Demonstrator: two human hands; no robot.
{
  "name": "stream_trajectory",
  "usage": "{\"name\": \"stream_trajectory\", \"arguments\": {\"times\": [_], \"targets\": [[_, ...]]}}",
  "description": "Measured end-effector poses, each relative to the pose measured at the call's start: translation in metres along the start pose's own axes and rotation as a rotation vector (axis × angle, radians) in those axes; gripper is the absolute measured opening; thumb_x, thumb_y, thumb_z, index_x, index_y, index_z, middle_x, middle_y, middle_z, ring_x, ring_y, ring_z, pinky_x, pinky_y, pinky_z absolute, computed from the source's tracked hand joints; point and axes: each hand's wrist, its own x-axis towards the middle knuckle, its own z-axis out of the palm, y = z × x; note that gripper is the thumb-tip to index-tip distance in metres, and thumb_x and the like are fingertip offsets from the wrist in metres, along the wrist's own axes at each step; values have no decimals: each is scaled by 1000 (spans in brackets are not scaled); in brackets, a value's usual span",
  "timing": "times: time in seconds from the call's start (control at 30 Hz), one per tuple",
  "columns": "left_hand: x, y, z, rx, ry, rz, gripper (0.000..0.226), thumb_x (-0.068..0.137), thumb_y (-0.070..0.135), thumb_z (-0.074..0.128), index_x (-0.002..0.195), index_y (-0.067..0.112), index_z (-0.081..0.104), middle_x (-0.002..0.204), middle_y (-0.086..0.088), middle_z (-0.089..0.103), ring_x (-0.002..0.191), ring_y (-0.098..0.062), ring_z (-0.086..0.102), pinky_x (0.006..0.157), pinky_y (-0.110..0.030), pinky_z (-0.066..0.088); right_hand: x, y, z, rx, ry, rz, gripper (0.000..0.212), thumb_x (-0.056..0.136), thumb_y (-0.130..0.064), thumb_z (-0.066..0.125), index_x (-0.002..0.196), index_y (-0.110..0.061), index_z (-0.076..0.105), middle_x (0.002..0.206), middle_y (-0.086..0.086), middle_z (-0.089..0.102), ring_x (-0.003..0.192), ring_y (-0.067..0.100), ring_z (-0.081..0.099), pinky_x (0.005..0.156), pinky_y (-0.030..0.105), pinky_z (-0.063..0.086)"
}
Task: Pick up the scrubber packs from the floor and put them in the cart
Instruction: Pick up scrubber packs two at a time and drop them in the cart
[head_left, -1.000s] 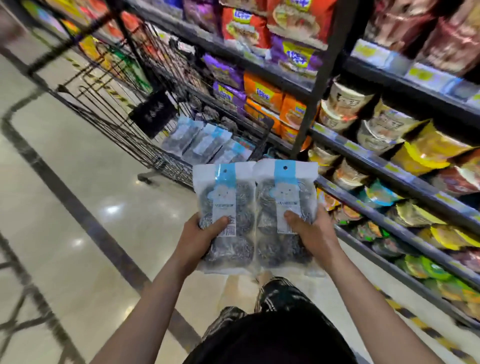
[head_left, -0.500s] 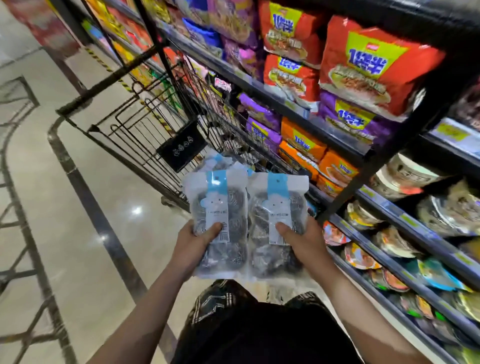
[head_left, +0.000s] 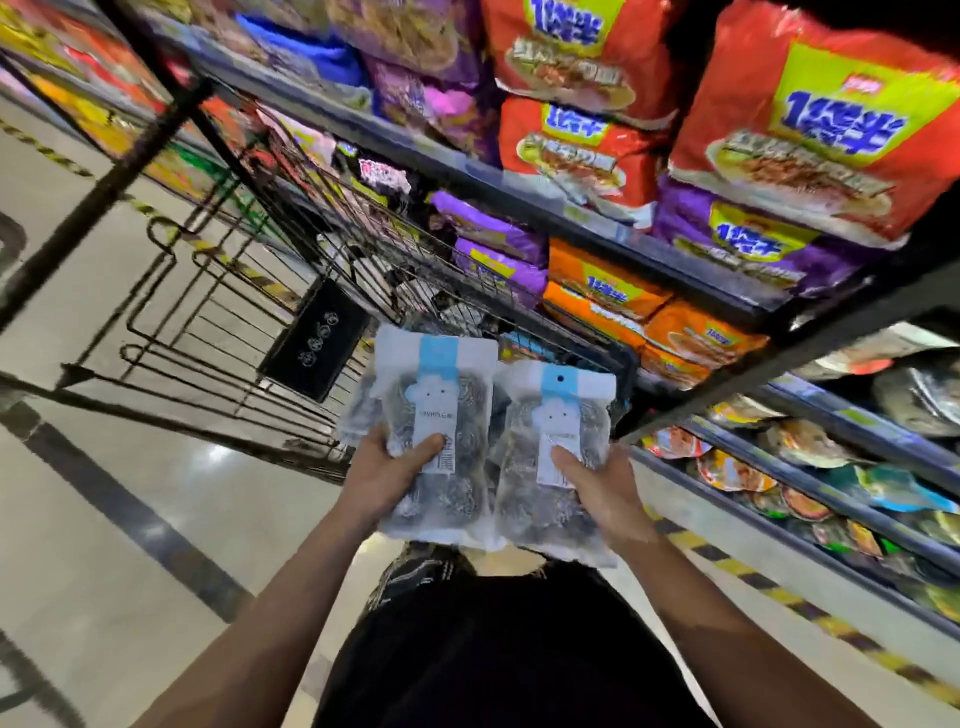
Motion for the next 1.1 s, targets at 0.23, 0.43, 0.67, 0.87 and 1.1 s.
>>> {"name": "stream_trajectory", "arguments": {"times": [0.23,0.43,0.67,0.87,1.1], "targets": [[103,-10,-37,170,-90,-59,98,55,72,83,132,16,59,120,-5,75,101,-26,74,89,-51,61,29,-2,46,80,259,120,42,90,-26,82,124,-11,63,116,6,72,92,22,69,85,46,58],[154,-22,-11,316,-164,-131,44,76,49,86,99,18,66,68,1,71,47,-10,63,44,-27,53,86,51,68,68,318,231,80,72,-50,90,132,-9,56,117,1,74,105,23,73,89,42,61],[224,-90,24,404,-256,-157,32,79,41,87,88,14,74,67,3,73,58,-14,67,57,-31,54,137,102,93,-9,318,300,60,88,-35,82,127,-8,46,118,8,65,105,28,65,85,36,52],[231,-113,41,494,-167,-160,42,83,35,84,108,13,58,90,-1,67,80,-17,64,73,-29,53,151,127,104,-84,324,347,51,90,-39,79,117,-10,48,99,2,65,88,23,66,69,33,51],[202,-94,32,644,-145,-211,77,87,48,76,139,6,37,139,-24,46,125,-46,52,105,-54,46,117,89,100,-359,222,430,55,93,-42,75,129,-8,53,115,8,65,110,31,66,65,25,43]]}}
